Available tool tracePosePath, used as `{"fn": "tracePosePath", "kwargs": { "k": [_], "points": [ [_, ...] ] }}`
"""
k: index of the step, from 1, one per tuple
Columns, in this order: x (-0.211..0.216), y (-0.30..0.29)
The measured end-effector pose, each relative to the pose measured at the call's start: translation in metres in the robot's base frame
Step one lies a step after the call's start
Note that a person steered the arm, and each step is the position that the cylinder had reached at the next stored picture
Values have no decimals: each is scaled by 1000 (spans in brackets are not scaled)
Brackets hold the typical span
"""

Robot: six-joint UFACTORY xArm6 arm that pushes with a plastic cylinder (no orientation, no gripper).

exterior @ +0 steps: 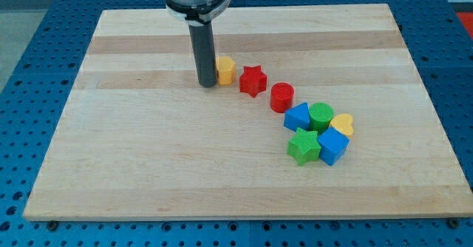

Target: Nudge the hexagon slightly

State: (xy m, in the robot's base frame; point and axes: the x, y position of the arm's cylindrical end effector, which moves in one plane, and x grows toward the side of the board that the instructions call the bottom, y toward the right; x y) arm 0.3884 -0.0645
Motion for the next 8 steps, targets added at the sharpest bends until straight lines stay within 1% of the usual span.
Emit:
{"fn": "tracePosePath", "kwargs": {
  "k": [1, 2, 3, 4, 5, 7, 8],
  "points": [
    [-18, 6],
    [-26, 9],
    [-1, 6],
    [50, 0],
    [82, -1],
    [81, 13],
    [67, 12]
  ]
}}
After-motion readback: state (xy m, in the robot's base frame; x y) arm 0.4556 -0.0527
